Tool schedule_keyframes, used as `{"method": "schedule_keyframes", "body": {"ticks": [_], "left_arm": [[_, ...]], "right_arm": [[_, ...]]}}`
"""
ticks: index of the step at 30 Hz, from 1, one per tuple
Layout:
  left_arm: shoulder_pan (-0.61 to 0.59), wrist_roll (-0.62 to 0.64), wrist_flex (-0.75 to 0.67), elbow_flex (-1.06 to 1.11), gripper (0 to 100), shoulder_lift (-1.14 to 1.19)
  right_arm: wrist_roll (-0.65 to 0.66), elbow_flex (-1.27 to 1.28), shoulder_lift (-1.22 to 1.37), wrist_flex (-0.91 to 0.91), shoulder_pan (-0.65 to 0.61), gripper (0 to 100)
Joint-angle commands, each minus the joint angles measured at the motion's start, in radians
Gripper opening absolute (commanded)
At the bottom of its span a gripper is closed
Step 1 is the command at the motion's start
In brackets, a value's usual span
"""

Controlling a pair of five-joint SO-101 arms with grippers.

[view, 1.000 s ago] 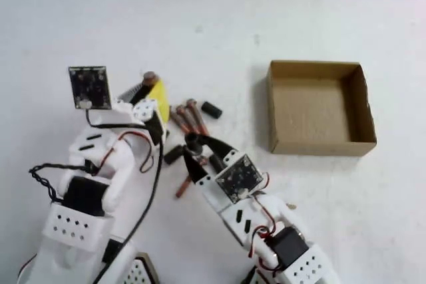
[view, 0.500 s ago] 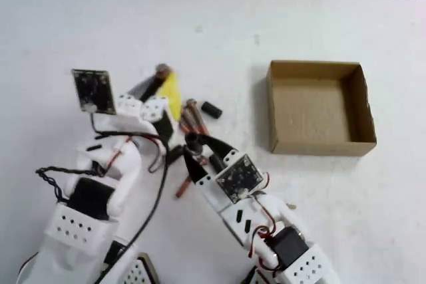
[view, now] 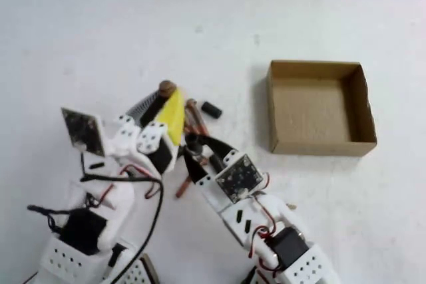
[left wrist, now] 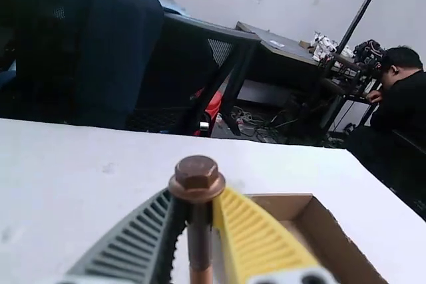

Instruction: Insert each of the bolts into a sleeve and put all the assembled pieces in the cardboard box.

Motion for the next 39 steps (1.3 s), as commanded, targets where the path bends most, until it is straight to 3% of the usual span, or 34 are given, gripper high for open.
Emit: {"method": "schedule_keyframes", "body": {"ticks": [1,10,18,39], "left_arm": [[0.01,0.002,-0.017,-0.011,2,-0.054],[0.019,0.002,0.081,-0.011,2,-0.059],[0.105,-0.038,0.083,-0.011,2,-0.059],[0.104,-0.038,0.08,0.058,2,-0.059]], "right_arm": [[-0.012,0.009,-0.012,0.001,-0.008,1.6],[-0.012,0.009,-0.012,0.002,-0.008,1.6],[-0.012,0.009,-0.012,0.002,-0.008,1.6],[-0.012,0.009,-0.012,0.002,-0.005,1.6]]}}
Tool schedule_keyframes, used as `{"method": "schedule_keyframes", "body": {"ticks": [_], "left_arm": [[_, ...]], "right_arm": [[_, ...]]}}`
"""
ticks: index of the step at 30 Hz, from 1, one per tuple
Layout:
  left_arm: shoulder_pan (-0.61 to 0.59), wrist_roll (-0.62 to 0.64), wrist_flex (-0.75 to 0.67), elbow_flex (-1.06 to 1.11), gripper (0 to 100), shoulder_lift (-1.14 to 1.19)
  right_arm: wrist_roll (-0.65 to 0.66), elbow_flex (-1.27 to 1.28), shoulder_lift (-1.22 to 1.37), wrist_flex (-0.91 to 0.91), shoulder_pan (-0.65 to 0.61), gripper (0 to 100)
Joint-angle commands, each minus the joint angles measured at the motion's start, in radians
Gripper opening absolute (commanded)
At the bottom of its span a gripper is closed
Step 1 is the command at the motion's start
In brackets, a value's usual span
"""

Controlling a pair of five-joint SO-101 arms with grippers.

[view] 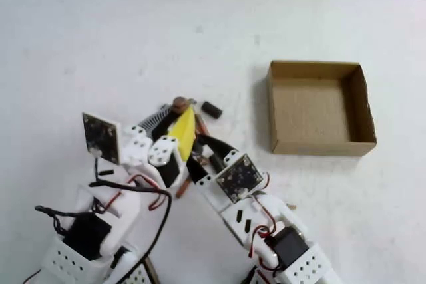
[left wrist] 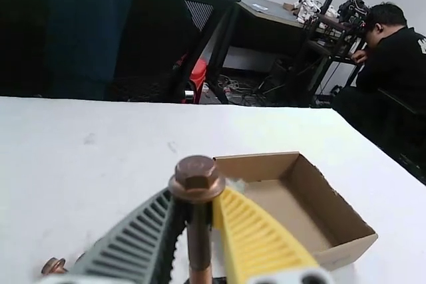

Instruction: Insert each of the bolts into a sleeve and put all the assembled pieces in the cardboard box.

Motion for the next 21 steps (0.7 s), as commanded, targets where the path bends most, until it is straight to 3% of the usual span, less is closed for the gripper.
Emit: {"method": "schedule_keyframes", "body": {"ticks": [1,21], "left_arm": [[0.018,-0.005,-0.008,0.02,2,-0.016],[0.079,-0.002,0.1,0.1,2,-0.016]], "right_arm": [[-0.012,0.009,-0.012,0.001,-0.007,1.6],[-0.012,0.009,-0.012,0.001,0.022,1.6]]}}
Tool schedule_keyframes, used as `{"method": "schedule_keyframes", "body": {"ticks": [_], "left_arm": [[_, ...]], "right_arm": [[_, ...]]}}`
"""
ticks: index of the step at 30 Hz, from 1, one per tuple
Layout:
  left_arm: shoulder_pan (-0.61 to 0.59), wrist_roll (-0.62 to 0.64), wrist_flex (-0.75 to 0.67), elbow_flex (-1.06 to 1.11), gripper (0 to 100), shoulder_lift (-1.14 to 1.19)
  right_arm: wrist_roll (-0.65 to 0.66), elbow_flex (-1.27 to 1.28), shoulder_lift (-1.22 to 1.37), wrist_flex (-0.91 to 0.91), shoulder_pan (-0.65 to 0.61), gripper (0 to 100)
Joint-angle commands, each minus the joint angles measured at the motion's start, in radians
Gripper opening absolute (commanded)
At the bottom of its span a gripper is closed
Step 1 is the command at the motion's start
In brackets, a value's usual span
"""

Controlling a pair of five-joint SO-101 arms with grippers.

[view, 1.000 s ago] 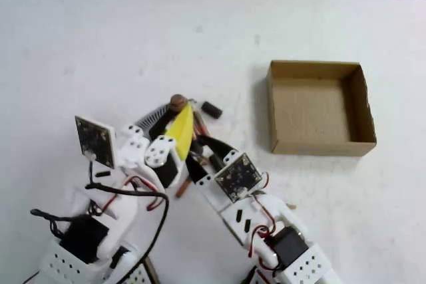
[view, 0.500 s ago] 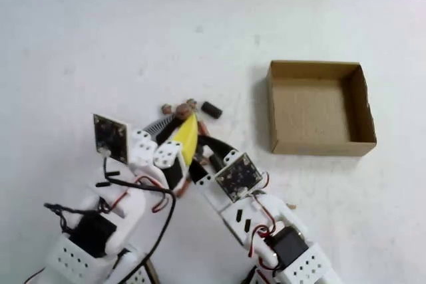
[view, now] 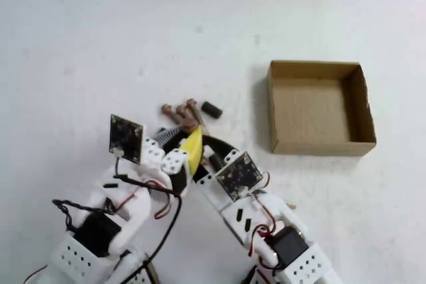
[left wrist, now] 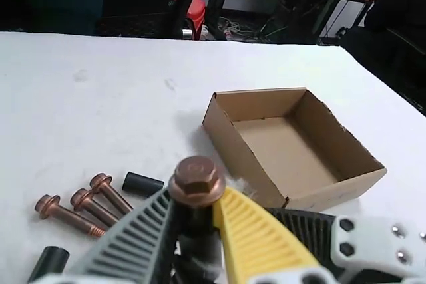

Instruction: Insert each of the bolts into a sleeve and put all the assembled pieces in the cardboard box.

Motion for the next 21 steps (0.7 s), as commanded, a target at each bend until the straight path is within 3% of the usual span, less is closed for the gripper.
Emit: {"method": "schedule_keyframes", "body": {"ticks": [1,7,15,21], "left_arm": [[0.019,-0.006,0.023,-0.009,3,-0.007],[0.019,-0.011,0.02,-0.009,3,-0.007],[0.019,-0.005,0.028,-0.009,24,-0.007],[0.018,-0.009,0.028,-0.009,25,-0.007]], "right_arm": [[-0.009,0.009,-0.013,0.001,0.016,1.6],[-0.009,0.009,-0.013,0.001,0.016,1.6],[-0.009,0.009,-0.013,0.001,0.016,1.6],[-0.009,0.009,-0.013,0.001,0.016,1.6]]}}
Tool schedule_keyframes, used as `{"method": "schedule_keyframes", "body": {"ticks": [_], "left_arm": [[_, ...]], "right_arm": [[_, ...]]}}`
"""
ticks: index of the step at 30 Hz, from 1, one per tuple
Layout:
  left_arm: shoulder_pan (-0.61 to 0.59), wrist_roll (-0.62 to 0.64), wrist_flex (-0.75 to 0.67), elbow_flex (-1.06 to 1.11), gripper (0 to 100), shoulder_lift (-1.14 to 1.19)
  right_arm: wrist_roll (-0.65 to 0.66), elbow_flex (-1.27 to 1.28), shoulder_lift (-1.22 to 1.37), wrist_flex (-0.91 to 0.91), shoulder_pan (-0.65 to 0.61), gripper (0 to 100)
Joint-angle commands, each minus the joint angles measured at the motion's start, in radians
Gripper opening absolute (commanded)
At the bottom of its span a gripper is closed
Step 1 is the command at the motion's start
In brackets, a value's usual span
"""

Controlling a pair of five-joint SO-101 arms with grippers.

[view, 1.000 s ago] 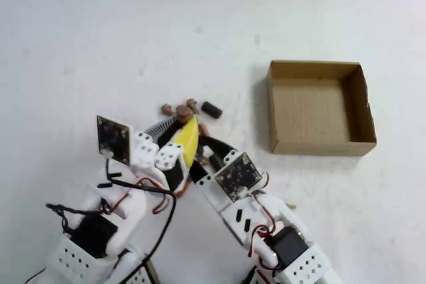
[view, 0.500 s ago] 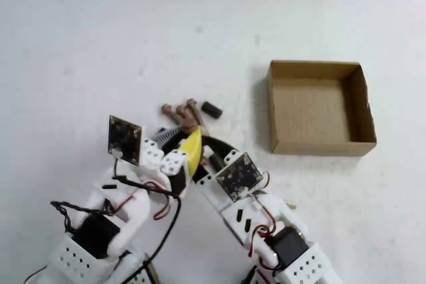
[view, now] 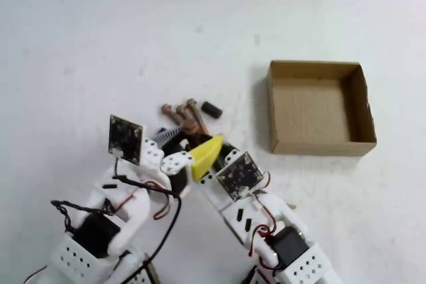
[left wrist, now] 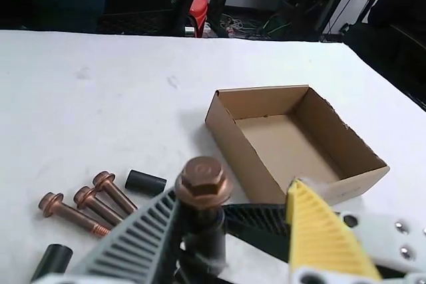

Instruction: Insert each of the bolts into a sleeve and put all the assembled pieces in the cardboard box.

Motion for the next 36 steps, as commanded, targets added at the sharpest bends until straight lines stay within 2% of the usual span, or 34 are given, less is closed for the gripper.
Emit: {"method": "schedule_keyframes", "body": {"ticks": [1,16,22,31,36], "left_arm": [[0.018,-0.006,0.015,-0.009,25,-0.002],[0.018,-0.008,0.015,-0.009,26,-0.002],[-0.056,-0.008,0.015,-0.008,26,-0.002],[-0.056,-0.009,0.009,0.005,26,-0.001],[-0.056,-0.074,0.008,0.035,26,-0.001]], "right_arm": [[-0.009,0.009,-0.013,0.001,0.008,1.6],[-0.009,0.009,-0.013,0.019,0.007,1.6],[-0.009,0.009,-0.013,0.022,0.005,1.6],[-0.009,0.009,-0.013,0.021,0.005,1.6],[-0.009,0.009,-0.013,0.021,0.005,1.6]]}}
